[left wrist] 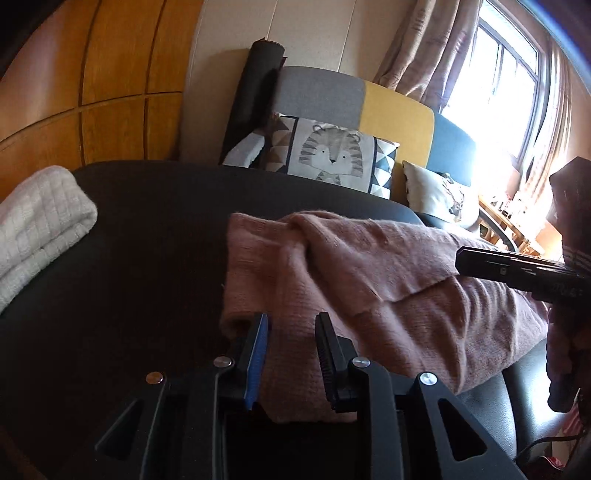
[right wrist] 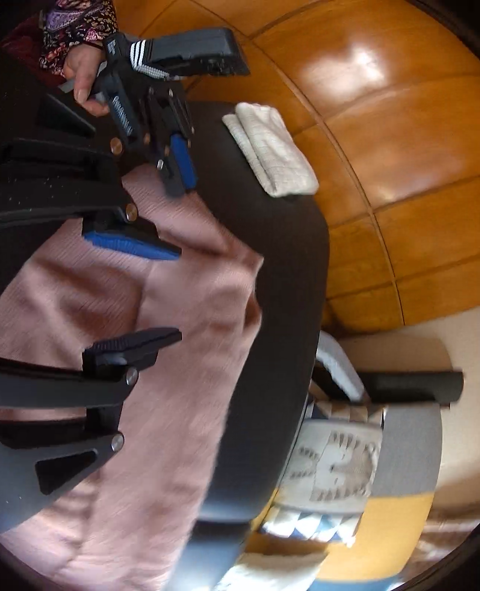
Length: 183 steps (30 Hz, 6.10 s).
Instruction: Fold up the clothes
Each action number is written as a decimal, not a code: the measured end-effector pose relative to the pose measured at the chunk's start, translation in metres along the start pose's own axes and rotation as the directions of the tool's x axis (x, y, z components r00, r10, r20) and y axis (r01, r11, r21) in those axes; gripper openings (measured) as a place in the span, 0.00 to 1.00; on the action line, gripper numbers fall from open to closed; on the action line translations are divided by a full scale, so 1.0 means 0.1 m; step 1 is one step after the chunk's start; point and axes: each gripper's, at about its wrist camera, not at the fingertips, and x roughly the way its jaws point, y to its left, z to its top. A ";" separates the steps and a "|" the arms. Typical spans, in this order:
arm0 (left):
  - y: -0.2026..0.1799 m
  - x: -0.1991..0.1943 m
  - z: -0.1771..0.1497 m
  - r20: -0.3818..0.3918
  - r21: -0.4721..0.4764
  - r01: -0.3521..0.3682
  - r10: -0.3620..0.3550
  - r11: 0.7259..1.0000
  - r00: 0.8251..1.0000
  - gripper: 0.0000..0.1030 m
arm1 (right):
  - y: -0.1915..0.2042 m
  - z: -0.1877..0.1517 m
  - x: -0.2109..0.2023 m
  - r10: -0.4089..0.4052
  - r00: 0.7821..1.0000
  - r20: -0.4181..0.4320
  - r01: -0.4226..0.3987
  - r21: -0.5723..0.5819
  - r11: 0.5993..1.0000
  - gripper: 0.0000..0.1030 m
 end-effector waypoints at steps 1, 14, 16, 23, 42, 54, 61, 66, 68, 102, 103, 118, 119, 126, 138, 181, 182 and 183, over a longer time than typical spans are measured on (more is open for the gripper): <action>0.03 0.04 0.02 -0.009 -0.007 0.003 -0.003 1.000 1.000 0.26 | 0.08 0.08 0.09 0.003 1.000 -0.018 -0.003 -0.019 1.000 0.42; 0.26 0.45 0.09 -0.089 -0.126 0.107 -0.119 0.986 0.989 0.26 | 0.32 0.53 1.23 -0.257 0.934 -0.248 0.210 -0.202 0.957 0.07; 0.28 0.45 0.07 -0.085 -0.137 0.116 -0.129 0.984 0.988 0.26 | 0.13 0.66 1.12 -0.198 0.958 -0.207 0.190 -0.058 0.980 0.07; 0.20 0.38 0.22 -0.063 -0.091 0.074 -0.080 0.993 0.995 0.26 | -0.16 0.85 0.98 -0.033 0.981 -0.193 0.060 0.135 0.989 0.07; 0.47 1.18 0.79 -0.117 -0.201 0.042 -0.067 0.979 0.991 0.29 | -0.21 0.70 0.96 0.016 0.985 -0.174 0.013 0.165 0.986 0.18; 0.75 1.25 0.67 -0.066 -0.345 0.172 -0.206 0.923 0.976 0.29 | 0.06 0.76 0.92 -0.118 0.986 -0.120 0.116 -0.018 0.993 0.19; 0.71 1.26 0.78 -0.112 -0.329 0.136 -0.182 0.934 0.977 0.28 | -0.06 0.77 0.86 -0.113 0.992 -0.057 0.118 0.087 0.989 0.19; 0.82 1.24 0.66 -0.079 -0.363 0.128 -0.168 0.923 0.983 0.28 | -0.05 0.75 0.80 -0.168 0.985 -0.048 0.169 0.029 0.985 0.19; 0.88 1.24 0.61 -0.048 -0.398 0.160 -0.194 0.903 0.980 0.28 | -0.05 0.73 0.83 -0.184 0.981 -0.061 0.185 0.022 0.982 0.19; 1.31 0.56 -0.10 0.178 -0.563 0.282 -0.219 0.777 0.959 0.26 | 0.16 0.53 1.31 -0.134 0.970 -0.203 0.138 0.010 0.990 0.20; 1.29 0.56 -0.10 0.171 -0.553 0.281 -0.224 0.785 0.960 0.26 | 0.18 0.54 1.37 -0.148 0.968 -0.204 0.148 -0.012 0.989 0.20; 1.17 0.44 -0.09 -0.100 -0.280 0.393 -0.434 0.876 0.895 0.26 | 0.08 -0.12 0.47 -0.042 0.991 -0.126 0.044 0.015 0.999 0.25; 1.15 0.44 -0.07 -0.107 -0.249 0.408 -0.444 0.878 0.889 0.26 | 0.06 -0.19 0.48 -0.067 0.989 -0.134 0.069 0.012 0.998 0.25; 1.11 0.57 0.12 -0.163 -0.182 0.546 -0.573 0.818 0.803 0.26 | 0.01 -0.25 0.45 -0.047 0.992 -0.117 0.055 0.063 0.997 0.25; 0.94 0.73 0.32 -0.351 -0.073 0.550 -0.538 0.832 0.766 0.22 | 0.07 -0.27 0.51 -0.079 0.991 -0.110 0.081 0.011 0.997 0.32; -0.34 1.20 0.74 -0.265 -0.003 0.286 -0.277 0.958 0.924 0.21 | -1.24 -0.62 -0.58 -0.591 0.806 -0.024 0.592 0.027 0.806 0.15; -0.34 1.21 0.72 -0.258 -0.011 0.277 -0.270 0.961 0.928 0.21 | -1.25 -0.62 -0.61 -0.592 0.805 -0.021 0.593 0.039 0.804 0.14; -0.36 1.21 0.71 -0.252 -0.010 0.265 -0.259 0.964 0.932 0.21 | -1.26 -0.61 -0.67 -0.590 0.807 -0.011 0.590 0.061 0.805 0.12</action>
